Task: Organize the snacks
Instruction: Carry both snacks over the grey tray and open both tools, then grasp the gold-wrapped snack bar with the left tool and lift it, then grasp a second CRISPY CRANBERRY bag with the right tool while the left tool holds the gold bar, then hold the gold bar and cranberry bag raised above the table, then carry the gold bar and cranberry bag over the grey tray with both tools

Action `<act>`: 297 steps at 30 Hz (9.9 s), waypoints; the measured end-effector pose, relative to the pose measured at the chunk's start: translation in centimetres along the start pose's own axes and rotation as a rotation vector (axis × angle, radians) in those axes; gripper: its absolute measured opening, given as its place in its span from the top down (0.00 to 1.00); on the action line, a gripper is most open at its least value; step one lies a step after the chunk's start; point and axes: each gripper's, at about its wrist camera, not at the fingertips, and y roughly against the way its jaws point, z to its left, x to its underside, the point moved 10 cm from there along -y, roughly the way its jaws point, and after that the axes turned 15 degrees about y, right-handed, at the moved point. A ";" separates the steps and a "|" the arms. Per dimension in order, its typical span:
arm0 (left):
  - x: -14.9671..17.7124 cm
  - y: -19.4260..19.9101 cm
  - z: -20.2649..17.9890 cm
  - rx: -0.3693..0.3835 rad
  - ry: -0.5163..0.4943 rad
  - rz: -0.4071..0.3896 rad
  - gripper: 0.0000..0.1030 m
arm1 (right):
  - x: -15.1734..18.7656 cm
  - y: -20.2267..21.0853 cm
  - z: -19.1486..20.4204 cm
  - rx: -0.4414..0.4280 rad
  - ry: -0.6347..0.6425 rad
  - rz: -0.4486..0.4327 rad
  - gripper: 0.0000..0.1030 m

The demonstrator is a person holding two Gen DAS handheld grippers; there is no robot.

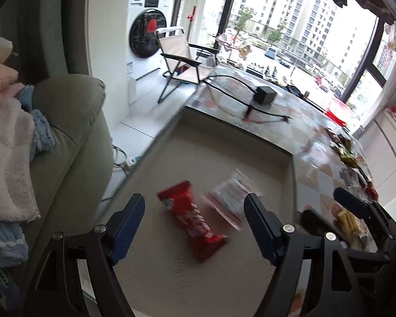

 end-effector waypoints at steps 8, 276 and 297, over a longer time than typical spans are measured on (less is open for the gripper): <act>9.3 1.2 -14.0 0.208 -0.248 0.100 0.22 | 13.0 8.7 -11.0 0.240 -0.176 0.054 0.21; 16.4 -1.8 -19.6 0.252 -0.529 0.135 0.76 | 18.3 6.8 -13.5 0.225 -0.267 0.184 0.58; 2.9 1.8 -1.4 0.108 -0.156 0.084 0.76 | 4.1 3.1 1.7 -0.181 -0.015 0.071 0.58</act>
